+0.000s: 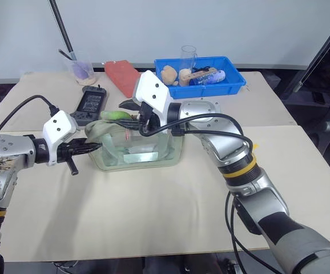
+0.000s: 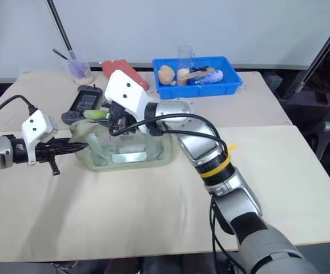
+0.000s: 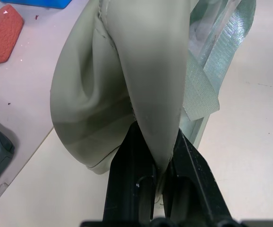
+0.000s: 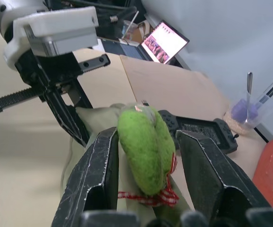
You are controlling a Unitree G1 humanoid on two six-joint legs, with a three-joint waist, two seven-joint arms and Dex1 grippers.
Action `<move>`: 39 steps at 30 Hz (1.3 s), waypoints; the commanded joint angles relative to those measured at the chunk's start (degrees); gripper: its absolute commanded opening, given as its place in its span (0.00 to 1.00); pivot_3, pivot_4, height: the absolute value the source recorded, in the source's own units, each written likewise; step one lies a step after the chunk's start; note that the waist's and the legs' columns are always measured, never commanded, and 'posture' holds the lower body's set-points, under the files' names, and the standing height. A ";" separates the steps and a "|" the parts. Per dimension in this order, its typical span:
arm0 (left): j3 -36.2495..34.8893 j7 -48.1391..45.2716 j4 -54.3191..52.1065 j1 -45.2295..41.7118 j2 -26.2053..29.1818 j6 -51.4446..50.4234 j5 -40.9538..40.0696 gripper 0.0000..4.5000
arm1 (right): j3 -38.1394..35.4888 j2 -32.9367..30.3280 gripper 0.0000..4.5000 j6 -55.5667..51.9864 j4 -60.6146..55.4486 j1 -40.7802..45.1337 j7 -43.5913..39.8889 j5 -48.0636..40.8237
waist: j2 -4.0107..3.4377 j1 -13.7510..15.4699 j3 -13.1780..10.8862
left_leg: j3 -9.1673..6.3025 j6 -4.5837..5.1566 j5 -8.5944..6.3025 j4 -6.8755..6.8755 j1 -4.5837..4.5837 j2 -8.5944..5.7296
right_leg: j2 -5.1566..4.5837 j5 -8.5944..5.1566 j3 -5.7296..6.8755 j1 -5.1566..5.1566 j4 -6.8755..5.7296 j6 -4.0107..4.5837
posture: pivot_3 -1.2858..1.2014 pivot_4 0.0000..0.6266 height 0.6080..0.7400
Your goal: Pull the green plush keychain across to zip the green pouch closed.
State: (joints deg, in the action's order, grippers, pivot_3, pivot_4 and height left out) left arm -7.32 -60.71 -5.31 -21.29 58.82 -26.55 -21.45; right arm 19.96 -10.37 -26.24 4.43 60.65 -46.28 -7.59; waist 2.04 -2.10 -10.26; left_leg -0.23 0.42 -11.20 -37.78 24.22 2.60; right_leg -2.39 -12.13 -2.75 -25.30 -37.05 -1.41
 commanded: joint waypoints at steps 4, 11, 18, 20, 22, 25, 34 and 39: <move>0.10 -0.19 -0.54 -0.51 -0.08 -0.35 0.47 0.00 | 0.31 -0.21 0.14 1.51 -0.17 1.22 -1.41 1.38 | 0.00 0.00 0.00 | 0.00 0.00 0.00 0.00 0.01 0.00 | 0.00 0.00 0.00 0.00 0.00 0.00 | 0.52 0.24 1.00; -0.27 0.02 -0.35 -0.04 -0.28 -0.29 0.61 0.00 | -3.43 -1.10 0.00 -1.75 -3.62 0.66 -1.94 -0.87 | 0.00 0.10 0.00 | 0.00 0.00 0.00 0.00 0.01 0.00 | 0.00 0.00 0.00 0.00 0.00 0.00 | 0.52 0.24 1.00; -1.34 0.71 1.42 0.53 -0.39 1.42 1.55 0.00 | -11.30 -7.59 0.00 -11.77 -11.95 -2.11 1.97 -3.80 | 0.00 0.38 0.00 | 0.00 0.00 0.00 0.00 0.01 0.00 | -0.01 0.00 0.00 0.01 0.02 0.00 | 0.52 0.24 1.00; -1.09 0.59 2.09 0.34 -0.45 1.96 1.78 0.00 | -13.49 -11.67 0.00 -15.03 -15.27 -4.27 2.34 -4.19 | 0.00 0.43 0.00 | 0.00 0.00 0.00 0.00 0.00 0.01 | 0.00 -0.02 0.01 0.00 0.01 0.04 | 0.52 0.24 1.00; -0.87 0.48 2.60 0.16 -0.57 2.31 1.83 0.00 | -14.79 -14.68 0.00 -17.19 -17.49 -5.98 2.85 -4.53 | 0.00 0.65 0.00 | 0.00 0.00 0.00 0.01 0.01 0.00 | -0.01 -0.03 0.01 0.00 0.02 0.04 | 0.52 0.24 1.00; -0.23 0.16 3.46 -0.44 -0.75 2.82 1.95 0.00 | -17.06 -17.80 0.00 -20.22 -19.36 -8.40 4.15 -5.69 | 0.00 0.78 0.00 | 0.01 0.00 0.00 0.01 0.00 -0.01 | -0.02 -0.03 0.01 0.01 0.05 0.04 | 0.52 0.24 1.00; 1.65 -1.44 6.83 -2.71 -1.01 5.31 3.37 0.00 | -20.85 -23.13 0.00 -20.11 -19.18 -16.70 8.42 -4.88 | 0.00 0.92 0.00 | 0.02 0.00 0.00 0.02 -0.02 0.00 | 0.00 -0.11 0.01 0.02 0.03 0.04 | 0.52 0.24 1.00; 2.59 -1.99 7.99 -3.75 -1.58 6.04 3.57 0.00 | -17.62 -19.85 0.00 -17.74 -17.33 -23.80 8.32 -5.76 | 0.01 1.06 0.01 | 0.02 0.00 0.00 0.02 -0.03 -0.01 | -0.01 -0.11 -0.01 0.05 0.04 0.03 | 0.52 0.24 1.00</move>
State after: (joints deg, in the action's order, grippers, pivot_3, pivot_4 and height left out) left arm -5.05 -62.66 1.48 -24.78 57.13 -20.74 -19.39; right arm 1.83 -30.77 -45.69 -13.06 37.59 -38.59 -12.73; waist 2.05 -1.04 -10.25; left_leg -0.21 0.42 -11.20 -37.77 24.17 2.59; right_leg -2.39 -12.24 -2.76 -25.22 -37.02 -1.38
